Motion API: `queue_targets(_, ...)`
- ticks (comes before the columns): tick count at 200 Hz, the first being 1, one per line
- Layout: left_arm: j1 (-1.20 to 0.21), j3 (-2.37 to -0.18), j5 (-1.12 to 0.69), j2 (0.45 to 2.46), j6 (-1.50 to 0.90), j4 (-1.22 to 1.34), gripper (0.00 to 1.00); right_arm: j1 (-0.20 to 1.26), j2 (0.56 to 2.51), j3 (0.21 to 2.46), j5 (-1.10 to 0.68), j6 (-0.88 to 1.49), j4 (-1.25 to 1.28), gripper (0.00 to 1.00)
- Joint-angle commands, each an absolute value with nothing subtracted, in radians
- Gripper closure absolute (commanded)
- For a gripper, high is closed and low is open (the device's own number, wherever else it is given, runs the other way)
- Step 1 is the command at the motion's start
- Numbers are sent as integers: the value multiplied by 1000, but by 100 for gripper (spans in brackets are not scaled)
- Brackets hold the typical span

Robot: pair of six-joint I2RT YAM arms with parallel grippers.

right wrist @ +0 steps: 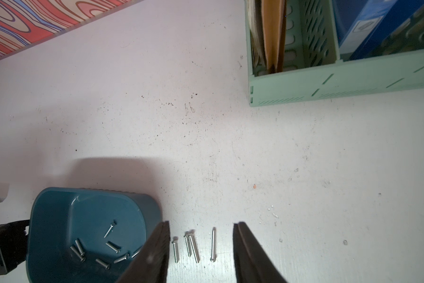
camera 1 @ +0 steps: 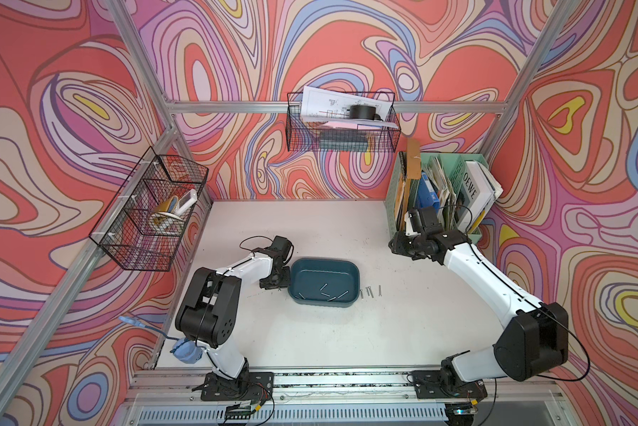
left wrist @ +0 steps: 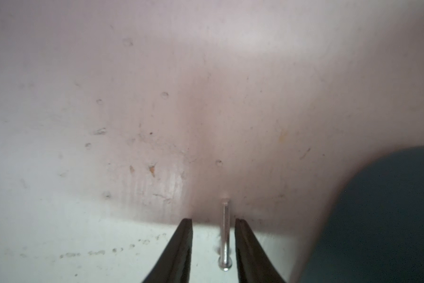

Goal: Take out the screws from the storage box
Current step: Place the screw at the center of the board, then pick up the screw from the storage box.

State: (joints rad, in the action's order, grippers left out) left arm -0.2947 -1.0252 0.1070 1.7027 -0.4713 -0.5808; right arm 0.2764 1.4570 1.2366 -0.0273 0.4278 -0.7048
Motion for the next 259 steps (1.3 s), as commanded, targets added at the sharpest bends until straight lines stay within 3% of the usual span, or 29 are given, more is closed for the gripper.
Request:
queue_targets(1, -278, -1118, 155, 1640, -428, -672, 60, 280, 1465, 1224, -31, 413, -698, 56)
queue_targets(31, -277, -1220, 169, 1551, -414, -754, 56, 281, 1454, 1208, -29, 411, -683, 56)
queue_targets(54, -294, -1270, 79, 1480, -416, -764, 56, 281, 1444, 1198, -25, 408, -673, 56)
queue_targets(79, -431, -1333, 56, 1490, -363, -777, 55, 280, 1443, 1192, -23, 405, -666, 56)
queue_targets(124, -667, -1457, 32, 1692, -253, -838, 54, 281, 1442, 1186, -13, 386, -667, 56)
queue_targets(185, -692, -1485, -7, 1867, -160, -831, 55, 281, 1434, 1161, 9, 357, -674, 56)
queue_targets(259, -695, -1405, -25, 1931, -103, -820, 54, 280, 1420, 1133, 18, 342, -675, 56)
